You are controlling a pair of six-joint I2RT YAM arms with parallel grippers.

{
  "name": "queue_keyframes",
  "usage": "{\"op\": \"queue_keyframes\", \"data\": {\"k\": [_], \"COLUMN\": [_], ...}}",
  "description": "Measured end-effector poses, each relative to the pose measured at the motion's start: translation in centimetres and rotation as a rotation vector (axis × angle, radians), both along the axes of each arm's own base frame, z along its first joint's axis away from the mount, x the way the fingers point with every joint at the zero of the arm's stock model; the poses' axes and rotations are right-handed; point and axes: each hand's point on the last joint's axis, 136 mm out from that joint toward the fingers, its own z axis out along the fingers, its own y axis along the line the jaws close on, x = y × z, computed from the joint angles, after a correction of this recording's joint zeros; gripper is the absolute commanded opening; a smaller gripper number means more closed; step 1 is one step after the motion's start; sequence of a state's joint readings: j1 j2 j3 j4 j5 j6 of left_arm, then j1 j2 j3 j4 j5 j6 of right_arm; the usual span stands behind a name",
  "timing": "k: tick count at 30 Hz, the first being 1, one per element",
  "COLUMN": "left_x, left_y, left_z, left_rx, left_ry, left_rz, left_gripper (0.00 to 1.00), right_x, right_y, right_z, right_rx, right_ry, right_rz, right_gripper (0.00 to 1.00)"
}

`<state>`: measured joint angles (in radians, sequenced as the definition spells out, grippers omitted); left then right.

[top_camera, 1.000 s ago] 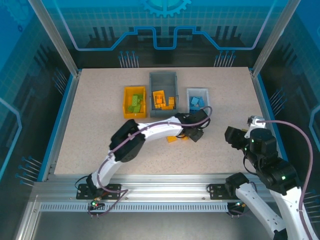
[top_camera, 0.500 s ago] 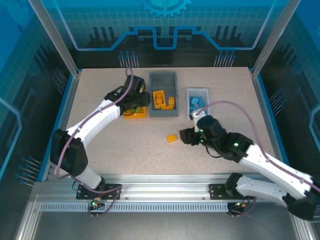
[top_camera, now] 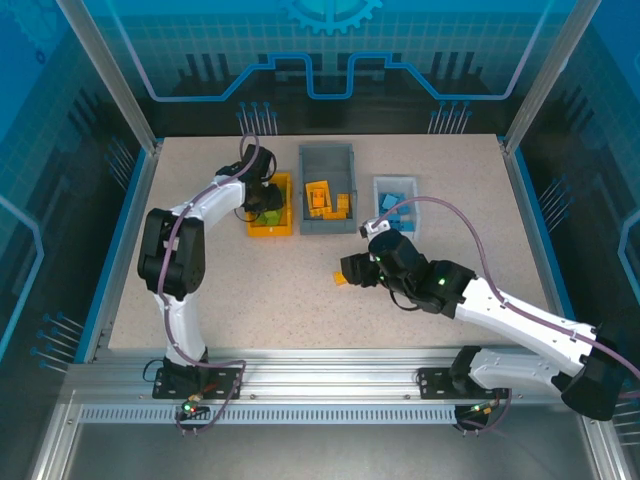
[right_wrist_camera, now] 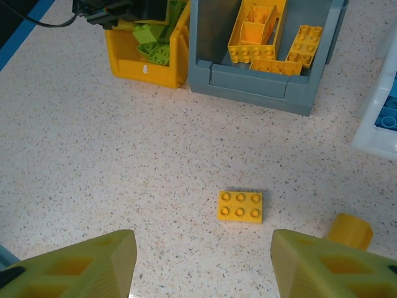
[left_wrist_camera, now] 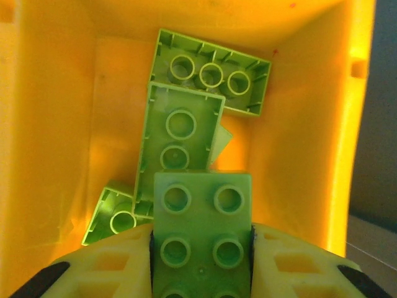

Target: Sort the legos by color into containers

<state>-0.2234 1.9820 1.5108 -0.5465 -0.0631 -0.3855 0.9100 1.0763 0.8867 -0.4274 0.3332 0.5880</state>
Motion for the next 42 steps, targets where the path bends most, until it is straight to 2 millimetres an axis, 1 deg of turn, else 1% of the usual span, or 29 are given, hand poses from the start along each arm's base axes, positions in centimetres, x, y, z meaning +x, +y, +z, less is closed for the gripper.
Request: {"op": "queue_keyframes", "data": {"k": [2,4,6,9,10,12,14,16,17,18,19,20,21,22,23,25,26,29,31,35,38,40,42], "left_x": [-0.1,0.0,0.0,-0.6,-1.1,-2.0,-3.3,-4.8,-5.9,-6.8,-8.1,-9.6,-10.9,-12.5,-14.5,-17.6,-19.0,-22.4,-24.1,-26.0,-27.0,-27.4,-27.7], "left_y": [0.1,0.0,0.0,0.1,0.2,0.4,0.5,0.1,-0.7,-1.6,-3.0,-4.5,-5.8,-7.2,-8.7,-10.3,-10.9,-11.7,-12.0,-11.5,-10.7,-10.2,-9.8], "left_z": [-0.1,0.2,0.6,2.4,3.5,5.7,8.6,11.4,13.0,14.0,15.1,16.0,16.4,16.5,16.3,15.2,14.5,12.6,12.0,12.0,12.8,13.6,14.3], "left_rx": [0.003,0.001,-0.002,-0.012,-0.018,-0.029,-0.04,-0.052,-0.062,-0.075,-0.094,-0.117,-0.137,-0.16,-0.188,-0.222,-0.234,-0.272,-0.313,-0.406,-0.45,-0.474,-0.49], "left_ry": [0.008,0.0,-0.01,-0.045,-0.066,-0.112,-0.177,-0.244,-0.283,-0.312,-0.344,-0.37,-0.383,-0.393,-0.39,-0.364,-0.347,-0.294,-0.276,-0.272,-0.29,-0.306,-0.328], "left_rz": [0.002,0.003,0.004,0.006,0.01,0.01,0.009,-0.009,-0.037,-0.066,-0.112,-0.164,-0.211,-0.263,-0.321,-0.393,-0.416,-0.455,-0.465,-0.428,-0.4,-0.387,-0.375], "left_gripper": [0.54,0.56,0.56,0.49,0.47,0.46,0.48,0.51,0.52,0.53,0.53,0.54,0.54,0.54,0.54,0.54,0.54,0.54,0.55,0.55,0.55,0.55,0.54], "right_x": [-0.2,-0.3,-0.3,-0.2,-0.1,0.5,1.5,2.2,2.3,2.2,2.0,1.9,1.8,1.7,1.7,1.8,2.0,2.3,2.6,3.1,3.4,3.7,4.1], "right_y": [-0.2,-0.3,-0.5,-0.8,-1.2,-2.3,-4.1,-5.8,-6.5,-7.0,-7.1,-7.1,-7.0,-6.9,-6.9,-7.0,-7.2,-8.1,-8.4,-8.4,-8.7,-8.8,-8.7], "right_z": [-0.6,-1.0,-1.3,-1.9,-2.2,-3.2,-5.0,-7.0,-8.1,-9.0,-9.8,-10.5,-11.0,-11.6,-12.1,-13.2,-13.8,-15.4,-16.1,-17.9,-19.0,-18.9,-18.7], "right_rx": [-0.006,-0.012,-0.016,-0.022,-0.024,-0.036,-0.058,-0.085,-0.101,-0.115,-0.126,-0.133,-0.138,-0.145,-0.156,-0.183,-0.199,-0.229,-0.237,-0.261,-0.28,-0.276,-0.273], "right_ry": [0.01,0.019,0.023,0.033,0.043,0.085,0.151,0.226,0.263,0.295,0.327,0.354,0.372,0.39,0.408,0.443,0.462,0.504,0.522,0.55,0.567,0.566,0.554], "right_rz": [-0.004,-0.008,-0.014,-0.035,-0.052,-0.113,-0.207,-0.286,-0.321,-0.343,-0.356,-0.362,-0.363,-0.366,-0.37,-0.39,-0.404,-0.439,-0.449,-0.433,-0.431,-0.435,-0.43], "right_gripper": [0.61,0.62,0.62,0.63,0.64,0.65,0.67,0.7,0.72,0.73,0.74,0.76,0.76,0.76,0.76,0.76,0.76,0.75,0.72,0.6,0.43,0.32,0.28]}}
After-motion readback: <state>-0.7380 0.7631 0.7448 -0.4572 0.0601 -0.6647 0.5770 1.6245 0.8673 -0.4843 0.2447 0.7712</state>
